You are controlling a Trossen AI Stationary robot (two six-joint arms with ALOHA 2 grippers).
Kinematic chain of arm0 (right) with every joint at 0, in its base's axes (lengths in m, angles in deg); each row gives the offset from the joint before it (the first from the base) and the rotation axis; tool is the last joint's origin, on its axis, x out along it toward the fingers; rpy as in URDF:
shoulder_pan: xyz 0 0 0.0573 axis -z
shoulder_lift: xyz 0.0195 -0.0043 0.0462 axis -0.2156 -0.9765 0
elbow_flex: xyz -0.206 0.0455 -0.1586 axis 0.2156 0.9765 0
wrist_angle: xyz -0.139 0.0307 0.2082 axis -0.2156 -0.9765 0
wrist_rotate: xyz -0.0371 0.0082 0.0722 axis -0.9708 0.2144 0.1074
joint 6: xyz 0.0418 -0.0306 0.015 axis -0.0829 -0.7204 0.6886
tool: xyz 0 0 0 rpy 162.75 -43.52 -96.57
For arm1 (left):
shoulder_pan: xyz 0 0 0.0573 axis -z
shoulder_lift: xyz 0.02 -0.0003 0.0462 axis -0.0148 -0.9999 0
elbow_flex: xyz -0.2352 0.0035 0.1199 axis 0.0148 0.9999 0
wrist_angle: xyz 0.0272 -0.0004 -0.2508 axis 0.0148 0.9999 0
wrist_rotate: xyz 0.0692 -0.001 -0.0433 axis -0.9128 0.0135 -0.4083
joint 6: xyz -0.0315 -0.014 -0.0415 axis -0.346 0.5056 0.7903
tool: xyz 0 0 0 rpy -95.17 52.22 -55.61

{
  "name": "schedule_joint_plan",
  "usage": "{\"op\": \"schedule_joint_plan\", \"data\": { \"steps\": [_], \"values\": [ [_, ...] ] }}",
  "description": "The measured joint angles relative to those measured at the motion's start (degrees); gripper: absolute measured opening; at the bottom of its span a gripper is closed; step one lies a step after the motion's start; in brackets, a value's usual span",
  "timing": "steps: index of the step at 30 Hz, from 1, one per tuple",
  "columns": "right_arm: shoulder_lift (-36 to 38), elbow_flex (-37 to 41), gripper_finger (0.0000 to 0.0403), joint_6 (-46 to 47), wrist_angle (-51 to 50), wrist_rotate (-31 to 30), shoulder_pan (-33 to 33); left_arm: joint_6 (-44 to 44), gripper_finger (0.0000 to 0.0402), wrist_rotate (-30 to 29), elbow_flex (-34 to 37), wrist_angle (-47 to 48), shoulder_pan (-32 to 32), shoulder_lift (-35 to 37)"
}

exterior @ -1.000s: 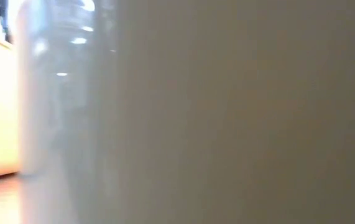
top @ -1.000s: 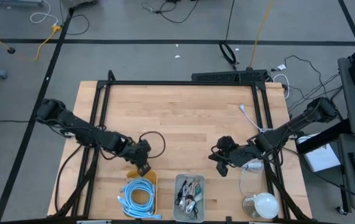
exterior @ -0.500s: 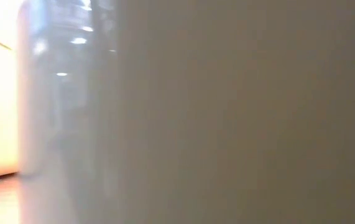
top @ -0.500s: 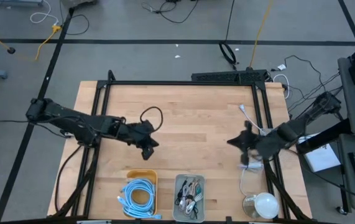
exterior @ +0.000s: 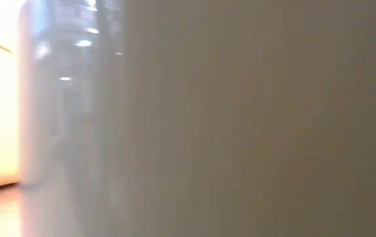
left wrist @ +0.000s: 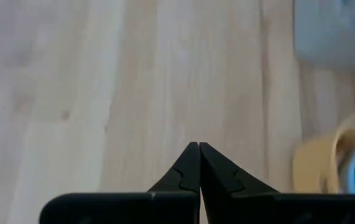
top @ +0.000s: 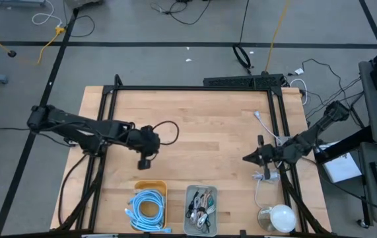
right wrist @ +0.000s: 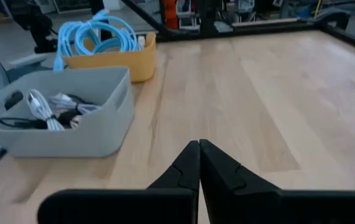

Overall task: Sort cables
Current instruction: Return to Home Position

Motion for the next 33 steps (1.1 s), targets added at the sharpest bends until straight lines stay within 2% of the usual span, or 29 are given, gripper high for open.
{"op": "schedule_joint_plan", "data": {
  "steps": [4,6,9,14,18,21,24,27,29,33],
  "values": [
    [0.64,1.45,0.0,-0.15,0.54,0.13,0.0,-5.74,0.0001,9.31,4.61,-0.45,-2.59,-0.01],
    [0.74,1.52,0.0,-0.91,0.53,0.07,0.0,-5.55,0.0001,14.44,8.5,-3.72,-3.9,0.03],
    [0.69,1.57,0.0,-3.0,0.3,0.04,0.02,-3.63,0.0001,18.68,15.93,-10.49,-5.08,1.85],
    [0.68,1.63,0.0,-3.12,0.06,0.01,0.02,5.1,0.0001,19.08,29.16,-26.6,-6.69,11.06],
    [0.68,1.68,0.0,-3.27,-0.13,-0.06,0.02,11.45,0.0001,17.42,37.62,-31.19,-6.79,21.73],
    [0.66,1.7,0.0,-3.46,-0.46,-1.48,0.02,12.76,0.0001,16.12,40.85,-32.0,-6.8,28.96],
    [0.63,1.74,0.0,-6.95,-0.5,-2.0,0.04,8.23,0.0001,15.25,41.75,-28.05,-6.8,34.41],
    [0.62,1.74,0.0,-12.23,-0.48,-2.01,0.05,2.75,0.0001,14.75,41.73,-20.43,-6.8,38.24],
    [0.62,1.75,0.0,-12.64,-0.47,-2.14,0.07,0.16,0.0,13.24,41.9,-14.78,-6.8,39.68],
    [0.62,1.81,0.0,-10.21,-0.19,-6.24,0.07,0.87,0.0,9.72,44.16,-15.59,-6.8,40.71]
  ]
}}
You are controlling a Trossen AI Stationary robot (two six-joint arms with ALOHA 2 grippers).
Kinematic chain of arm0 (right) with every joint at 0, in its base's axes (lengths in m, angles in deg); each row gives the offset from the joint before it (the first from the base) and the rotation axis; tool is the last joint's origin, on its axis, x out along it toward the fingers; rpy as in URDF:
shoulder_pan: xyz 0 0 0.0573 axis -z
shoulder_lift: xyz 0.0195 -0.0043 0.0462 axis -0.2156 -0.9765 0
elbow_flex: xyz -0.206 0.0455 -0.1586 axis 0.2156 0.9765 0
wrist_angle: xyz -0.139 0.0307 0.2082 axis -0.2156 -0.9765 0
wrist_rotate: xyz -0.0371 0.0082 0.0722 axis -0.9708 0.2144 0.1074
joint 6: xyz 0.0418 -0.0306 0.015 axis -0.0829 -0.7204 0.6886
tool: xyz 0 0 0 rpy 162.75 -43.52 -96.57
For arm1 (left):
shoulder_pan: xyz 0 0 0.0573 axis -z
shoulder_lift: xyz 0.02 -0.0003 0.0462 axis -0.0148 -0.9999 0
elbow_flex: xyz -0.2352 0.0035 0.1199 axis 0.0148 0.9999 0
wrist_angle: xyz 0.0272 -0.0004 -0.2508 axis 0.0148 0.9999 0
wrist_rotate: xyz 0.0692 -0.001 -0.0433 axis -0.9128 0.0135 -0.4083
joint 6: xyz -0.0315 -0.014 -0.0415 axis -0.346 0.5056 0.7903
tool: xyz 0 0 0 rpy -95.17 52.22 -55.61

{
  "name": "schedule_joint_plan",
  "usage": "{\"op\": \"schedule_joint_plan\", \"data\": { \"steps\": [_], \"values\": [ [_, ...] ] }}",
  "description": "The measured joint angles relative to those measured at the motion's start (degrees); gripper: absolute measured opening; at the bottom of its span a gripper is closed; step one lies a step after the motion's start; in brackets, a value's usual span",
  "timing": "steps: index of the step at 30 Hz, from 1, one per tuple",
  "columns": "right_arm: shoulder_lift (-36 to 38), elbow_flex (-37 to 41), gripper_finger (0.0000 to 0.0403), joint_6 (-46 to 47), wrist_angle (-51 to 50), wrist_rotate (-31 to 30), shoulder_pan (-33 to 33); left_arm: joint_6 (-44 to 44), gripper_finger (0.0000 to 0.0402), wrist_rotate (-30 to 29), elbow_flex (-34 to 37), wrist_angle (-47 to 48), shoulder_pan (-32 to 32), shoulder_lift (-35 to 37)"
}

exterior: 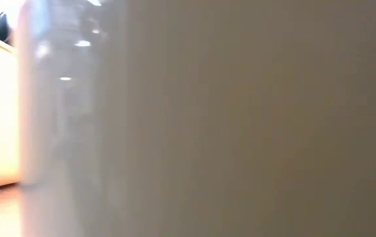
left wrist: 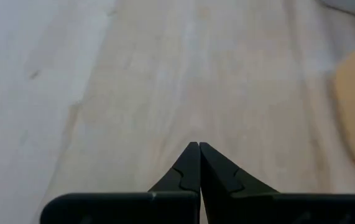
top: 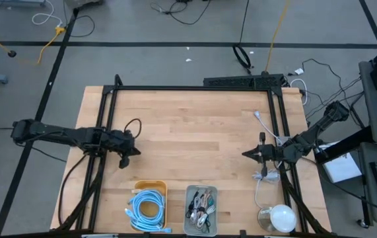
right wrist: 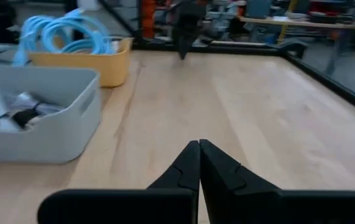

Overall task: Sort cables
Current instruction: Return to Home Position

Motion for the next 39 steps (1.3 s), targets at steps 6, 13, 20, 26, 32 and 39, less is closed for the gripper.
{"op": "schedule_joint_plan", "data": {
  "steps": [6,13,20,26,32,39],
  "values": [
    [-0.15,0.02,0.0,1.0,-0.16,-1.43,0.02,5.41,0.0004,-8.36,0.57,1.59,1.2,-0.37],
    [-0.15,0.02,0.0,-0.34,0.04,-1.41,0.03,7.92,0.0005,-9.53,0.57,1.31,1.36,-0.52],
    [-0.15,0.02,0.0,-0.37,0.04,-1.37,0.02,7.92,0.0009,-9.48,0.57,-1.36,1.36,-0.52],
    [-0.15,0.02,0.0,-0.37,0.06,-1.37,0.0,7.9,0.0032,-9.48,0.54,-3.06,1.36,-0.52],
    [-0.15,0.02,0.0,-0.37,0.06,-1.36,0.0,7.88,0.0041,-9.48,0.5,-3.84,1.36,-0.52],
    [-0.15,0.02,0.0,-0.39,0.06,-1.35,0.0,7.88,0.0042,-9.46,0.5,-3.84,1.36,-0.52]
  ]
}}
